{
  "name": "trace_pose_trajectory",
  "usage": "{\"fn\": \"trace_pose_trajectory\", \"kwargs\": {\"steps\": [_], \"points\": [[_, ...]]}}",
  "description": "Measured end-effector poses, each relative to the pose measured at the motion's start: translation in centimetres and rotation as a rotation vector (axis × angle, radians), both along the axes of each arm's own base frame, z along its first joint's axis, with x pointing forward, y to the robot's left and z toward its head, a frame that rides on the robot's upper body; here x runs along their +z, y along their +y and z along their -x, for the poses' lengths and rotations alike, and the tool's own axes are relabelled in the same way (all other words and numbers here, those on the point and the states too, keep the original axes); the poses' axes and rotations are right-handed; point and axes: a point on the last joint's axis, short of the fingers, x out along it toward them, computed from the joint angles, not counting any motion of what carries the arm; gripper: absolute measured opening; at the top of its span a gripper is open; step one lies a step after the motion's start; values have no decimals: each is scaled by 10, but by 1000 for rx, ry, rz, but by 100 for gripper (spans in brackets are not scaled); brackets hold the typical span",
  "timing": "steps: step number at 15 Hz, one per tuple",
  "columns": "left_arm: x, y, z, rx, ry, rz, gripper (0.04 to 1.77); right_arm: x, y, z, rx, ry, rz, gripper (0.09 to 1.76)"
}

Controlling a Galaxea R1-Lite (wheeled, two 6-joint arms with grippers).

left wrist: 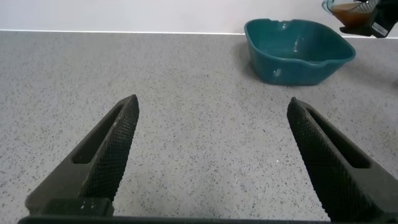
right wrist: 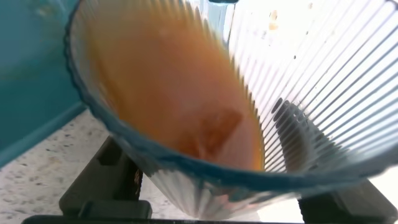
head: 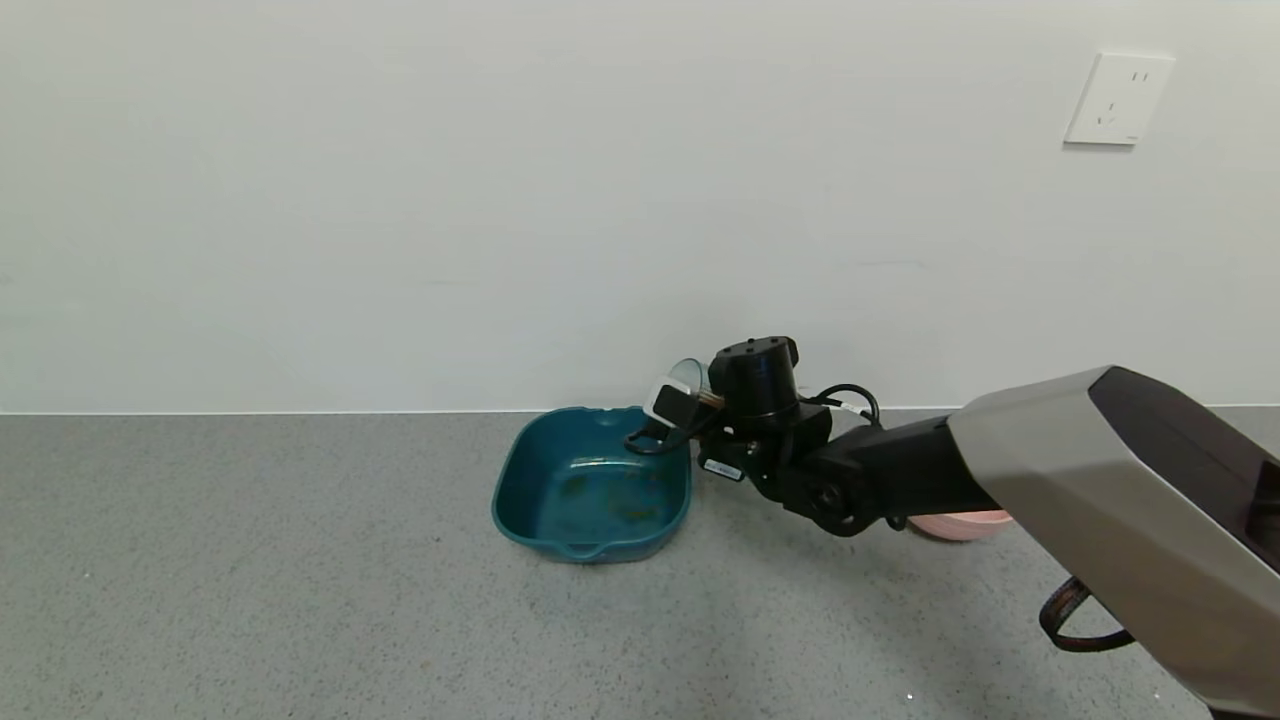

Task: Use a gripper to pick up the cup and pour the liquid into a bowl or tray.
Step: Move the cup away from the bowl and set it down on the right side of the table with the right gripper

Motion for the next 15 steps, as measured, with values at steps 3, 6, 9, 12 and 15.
{"fn": "trace_pose_trajectory", "kwargs": {"steps": [3,6,9,12,15], "points": [[0,0,0,0,0,0,172,2,1,-1,21,-19,56,135],[0,0,0,0,0,0,172,4,0,-2,36,-39,102,135],[0,0,0,0,0,0,172,6,1,-2,47,-48,133,135],[0,0,0,0,0,0,172,6,2,-2,58,-53,160,135],[0,0,0,0,0,0,172,5,4,-1,73,-56,193,135]]}}
